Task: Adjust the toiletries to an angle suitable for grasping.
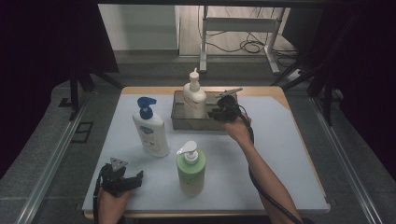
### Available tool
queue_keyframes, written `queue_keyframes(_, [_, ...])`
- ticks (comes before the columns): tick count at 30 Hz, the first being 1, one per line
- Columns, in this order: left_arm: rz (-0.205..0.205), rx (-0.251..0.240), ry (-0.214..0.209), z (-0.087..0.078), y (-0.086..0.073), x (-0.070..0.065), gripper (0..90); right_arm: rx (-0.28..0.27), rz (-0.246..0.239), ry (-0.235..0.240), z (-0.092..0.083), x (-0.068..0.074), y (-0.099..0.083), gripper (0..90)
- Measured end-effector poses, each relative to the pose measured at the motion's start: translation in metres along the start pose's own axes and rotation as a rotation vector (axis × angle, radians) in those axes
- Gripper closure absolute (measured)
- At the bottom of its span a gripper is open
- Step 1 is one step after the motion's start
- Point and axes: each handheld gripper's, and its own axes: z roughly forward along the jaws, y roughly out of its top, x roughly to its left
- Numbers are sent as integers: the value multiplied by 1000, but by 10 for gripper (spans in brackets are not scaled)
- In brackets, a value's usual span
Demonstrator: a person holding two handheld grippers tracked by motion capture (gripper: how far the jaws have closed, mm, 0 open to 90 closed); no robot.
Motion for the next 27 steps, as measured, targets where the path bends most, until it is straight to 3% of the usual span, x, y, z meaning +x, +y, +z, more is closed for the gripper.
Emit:
queue_keyframes(7, [-2, -1, -1, 0, 0, 0, 118, 16, 20, -9, 14, -1, 1, 897])
queue_keyframes(16, [1, 2, 0, 0, 0, 0, 118, 62, 76, -15, 31, -2, 2, 900])
queue_keyframes(27, [-2, -1, -1, 0, 0, 0, 118, 83, 103, 0, 39, -3, 5, 900])
